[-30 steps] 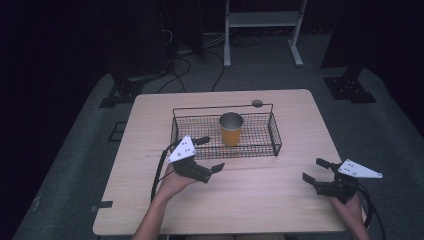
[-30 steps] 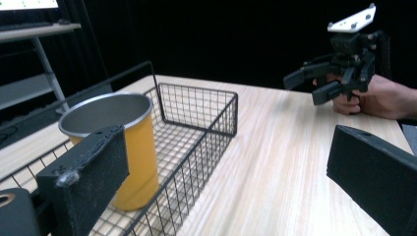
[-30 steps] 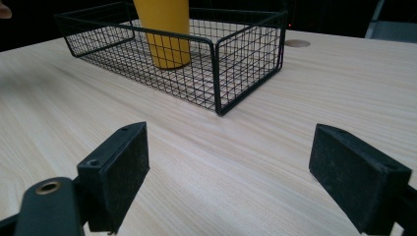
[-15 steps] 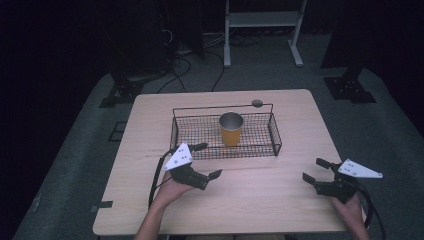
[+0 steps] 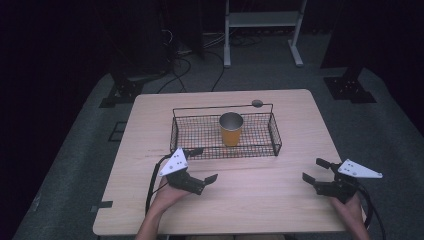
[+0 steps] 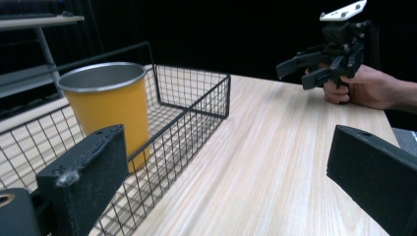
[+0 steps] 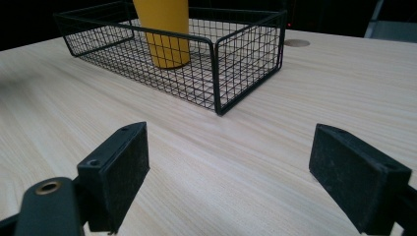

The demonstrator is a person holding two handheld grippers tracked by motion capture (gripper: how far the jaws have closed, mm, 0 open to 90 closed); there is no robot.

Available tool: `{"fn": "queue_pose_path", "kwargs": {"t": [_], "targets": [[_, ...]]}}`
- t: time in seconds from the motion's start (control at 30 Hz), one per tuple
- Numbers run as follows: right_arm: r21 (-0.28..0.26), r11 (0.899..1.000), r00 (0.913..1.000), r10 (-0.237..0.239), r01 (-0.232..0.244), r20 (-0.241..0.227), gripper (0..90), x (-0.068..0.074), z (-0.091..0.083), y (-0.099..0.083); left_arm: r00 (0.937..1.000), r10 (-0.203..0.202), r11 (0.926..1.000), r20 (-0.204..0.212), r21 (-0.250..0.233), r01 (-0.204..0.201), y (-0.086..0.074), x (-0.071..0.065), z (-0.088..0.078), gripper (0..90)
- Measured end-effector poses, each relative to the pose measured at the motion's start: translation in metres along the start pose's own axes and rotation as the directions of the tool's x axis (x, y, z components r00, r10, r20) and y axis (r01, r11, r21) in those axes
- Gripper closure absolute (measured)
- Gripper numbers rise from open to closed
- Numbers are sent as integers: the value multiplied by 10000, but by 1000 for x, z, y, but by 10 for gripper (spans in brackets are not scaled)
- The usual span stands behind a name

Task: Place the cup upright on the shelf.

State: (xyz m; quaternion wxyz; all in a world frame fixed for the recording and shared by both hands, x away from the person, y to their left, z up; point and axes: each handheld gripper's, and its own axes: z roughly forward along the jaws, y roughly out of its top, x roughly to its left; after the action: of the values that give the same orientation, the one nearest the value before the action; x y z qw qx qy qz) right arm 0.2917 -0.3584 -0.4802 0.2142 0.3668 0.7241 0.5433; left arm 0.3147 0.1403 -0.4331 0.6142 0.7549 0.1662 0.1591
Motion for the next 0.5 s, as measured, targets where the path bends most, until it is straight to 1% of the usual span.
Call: {"fn": "queue_pose_path", "kwargs": {"t": [0.17, 0.37, 0.5], "targets": [[-1, 10000, 10000, 7, -7, -7, 142, 0, 0, 0, 10000, -61, 9998, -64, -175, 60, -2, -1, -5, 15], [2, 10000, 10000, 0, 0, -6, 142, 0, 0, 0, 9999, -46, 9999, -129, -142, 44, -7, -4, -9, 15], [6, 10000, 10000, -5, 5, -6, 142, 0, 0, 0, 9998, -146, 9997, -144, -174, 143, -11, -6, -12, 15]]}}
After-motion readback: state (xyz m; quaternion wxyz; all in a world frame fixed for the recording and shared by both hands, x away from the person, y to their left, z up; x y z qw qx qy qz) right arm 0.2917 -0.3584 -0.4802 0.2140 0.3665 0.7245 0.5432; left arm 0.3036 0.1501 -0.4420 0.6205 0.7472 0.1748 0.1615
